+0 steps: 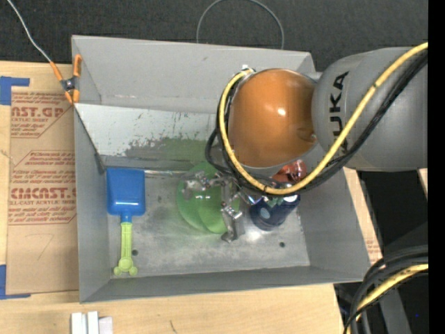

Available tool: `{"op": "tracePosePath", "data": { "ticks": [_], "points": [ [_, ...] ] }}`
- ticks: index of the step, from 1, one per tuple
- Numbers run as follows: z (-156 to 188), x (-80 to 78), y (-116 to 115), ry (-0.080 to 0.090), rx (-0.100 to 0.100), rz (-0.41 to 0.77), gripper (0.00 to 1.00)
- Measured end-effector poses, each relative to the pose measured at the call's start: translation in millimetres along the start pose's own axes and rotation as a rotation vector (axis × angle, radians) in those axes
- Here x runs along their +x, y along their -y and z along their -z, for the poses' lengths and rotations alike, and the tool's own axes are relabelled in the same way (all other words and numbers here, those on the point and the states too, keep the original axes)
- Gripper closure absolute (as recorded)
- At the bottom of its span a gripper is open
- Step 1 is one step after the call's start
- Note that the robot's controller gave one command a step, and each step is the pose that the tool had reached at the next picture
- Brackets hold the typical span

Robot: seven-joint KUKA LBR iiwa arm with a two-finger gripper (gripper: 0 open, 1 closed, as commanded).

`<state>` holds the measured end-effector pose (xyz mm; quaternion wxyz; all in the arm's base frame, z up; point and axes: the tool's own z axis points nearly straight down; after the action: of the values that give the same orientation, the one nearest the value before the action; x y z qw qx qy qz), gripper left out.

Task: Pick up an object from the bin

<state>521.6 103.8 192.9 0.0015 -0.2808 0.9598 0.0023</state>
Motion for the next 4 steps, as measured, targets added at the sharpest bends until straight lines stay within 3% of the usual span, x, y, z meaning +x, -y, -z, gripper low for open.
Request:
{"op": "tracePosePath", "data": {
  "ticks": [1, 2, 3, 4],
  "points": [
    [25.6, 17.7, 9.9, 0.004, 0.003, -0.100, 0.00],
    [-41.9, 42.2, 17.0, 0.002, 0.002, 0.272, 0.00],
    [-39.7, -21.2, 13.8, 0.002, -0.001, 0.542, 0.00],
    [-10.9, 17.3, 68.2, 0.006, 0.000, 0.197, 0.00]
  ]
}}
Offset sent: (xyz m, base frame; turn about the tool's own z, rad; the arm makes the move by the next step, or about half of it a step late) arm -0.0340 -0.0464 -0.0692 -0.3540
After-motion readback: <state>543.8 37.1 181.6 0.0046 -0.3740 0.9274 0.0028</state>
